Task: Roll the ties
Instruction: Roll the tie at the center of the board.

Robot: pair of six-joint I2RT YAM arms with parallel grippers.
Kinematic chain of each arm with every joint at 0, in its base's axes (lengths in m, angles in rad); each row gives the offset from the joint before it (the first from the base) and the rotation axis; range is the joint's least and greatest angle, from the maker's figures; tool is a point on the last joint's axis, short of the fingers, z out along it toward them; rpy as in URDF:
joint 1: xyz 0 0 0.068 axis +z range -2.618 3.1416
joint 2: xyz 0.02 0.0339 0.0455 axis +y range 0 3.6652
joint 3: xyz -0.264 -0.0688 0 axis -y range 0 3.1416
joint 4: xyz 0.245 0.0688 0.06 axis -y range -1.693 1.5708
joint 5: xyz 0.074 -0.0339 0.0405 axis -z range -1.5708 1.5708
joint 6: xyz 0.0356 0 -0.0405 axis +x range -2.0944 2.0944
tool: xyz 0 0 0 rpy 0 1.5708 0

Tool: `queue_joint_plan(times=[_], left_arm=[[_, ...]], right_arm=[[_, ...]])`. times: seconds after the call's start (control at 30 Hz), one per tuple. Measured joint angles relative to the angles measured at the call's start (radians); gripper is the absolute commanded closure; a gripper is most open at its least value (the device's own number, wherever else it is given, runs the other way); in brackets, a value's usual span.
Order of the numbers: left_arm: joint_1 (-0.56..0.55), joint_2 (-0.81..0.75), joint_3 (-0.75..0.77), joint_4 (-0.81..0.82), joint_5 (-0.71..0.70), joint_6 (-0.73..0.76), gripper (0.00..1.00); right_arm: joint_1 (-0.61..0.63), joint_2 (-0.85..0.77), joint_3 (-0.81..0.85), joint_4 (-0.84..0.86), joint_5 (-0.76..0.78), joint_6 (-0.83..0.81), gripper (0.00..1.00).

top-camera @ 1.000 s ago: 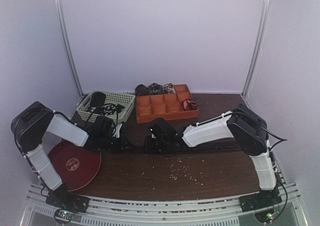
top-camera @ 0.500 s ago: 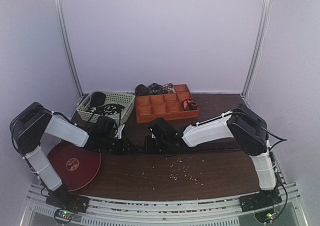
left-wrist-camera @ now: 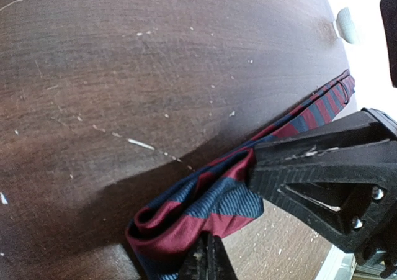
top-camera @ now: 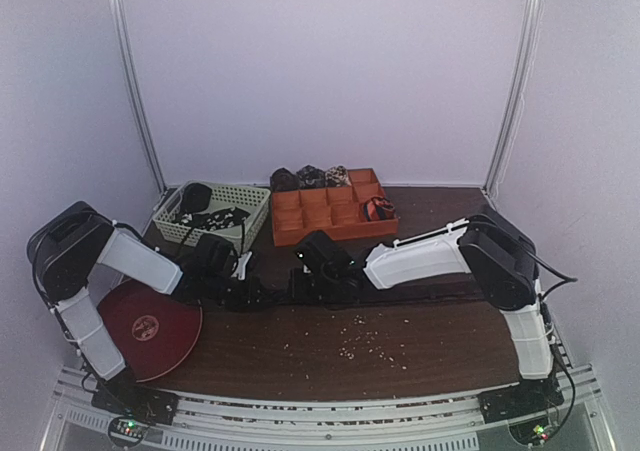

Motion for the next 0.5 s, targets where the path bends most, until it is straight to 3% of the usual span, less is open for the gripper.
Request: queue_joint_plan(times=[0.5], left_arm=[[0.0,-0.031,0.016,-0.053,-0.035,-0.007,0.88]], right_arm=[[0.006,-0.002,0.027,-0.038,0.021,-0.004,0.95]])
